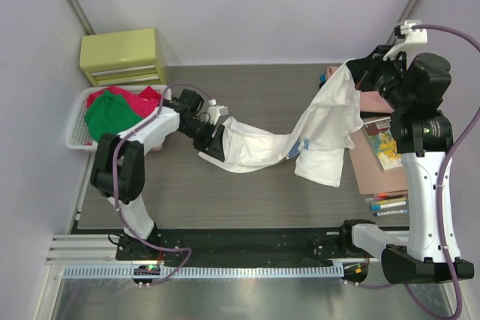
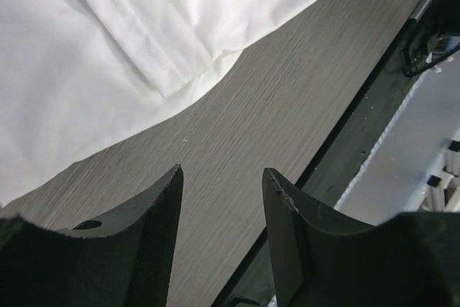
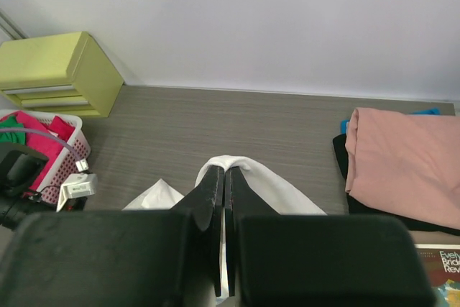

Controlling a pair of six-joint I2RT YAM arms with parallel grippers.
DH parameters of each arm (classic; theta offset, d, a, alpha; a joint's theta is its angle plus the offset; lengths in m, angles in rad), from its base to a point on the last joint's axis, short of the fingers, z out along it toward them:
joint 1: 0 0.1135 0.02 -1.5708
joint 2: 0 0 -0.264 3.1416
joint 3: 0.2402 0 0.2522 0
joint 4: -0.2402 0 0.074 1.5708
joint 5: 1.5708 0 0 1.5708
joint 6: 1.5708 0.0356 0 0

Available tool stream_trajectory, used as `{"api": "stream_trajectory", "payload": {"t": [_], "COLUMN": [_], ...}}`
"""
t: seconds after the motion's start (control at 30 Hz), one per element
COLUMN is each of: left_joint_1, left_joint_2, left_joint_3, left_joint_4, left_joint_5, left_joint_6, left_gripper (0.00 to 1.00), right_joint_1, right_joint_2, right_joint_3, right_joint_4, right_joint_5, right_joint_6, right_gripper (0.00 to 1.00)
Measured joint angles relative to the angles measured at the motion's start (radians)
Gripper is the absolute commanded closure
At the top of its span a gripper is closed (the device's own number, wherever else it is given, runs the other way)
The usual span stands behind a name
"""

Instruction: Fold and stack the t-shirts

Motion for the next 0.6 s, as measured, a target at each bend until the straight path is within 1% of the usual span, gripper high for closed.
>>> {"api": "stream_trajectory", "payload": {"t": [0.17,0.4,0.6], "left_joint_1": [0.027,0.039,0.036], "left_joint_2": [0.103,0.144,0.238], "left_joint_3": [0.018,0.019,0.073], "left_joint_4": [-0.009,-0.007,0.008], "left_joint_5": [0.073,0.107,0.124], "left_joint_6": [-0.005,-0.011,-0.039], "left_gripper": [0.51,0.51,0.51], "right_joint_1": [0.000,0.000,0.000], "right_joint_2": [0.000,0.000,0.000], "right_joint_3": [-0.008,-0.031,-0.046], "right_joint_4": [0.000,0.008,0.016], "right_joint_5": [0.005,0.004,0.005], "right_joint_6": [-0.003,-0.003,-0.004], "right_gripper": [0.99,0.99,0.99]}}
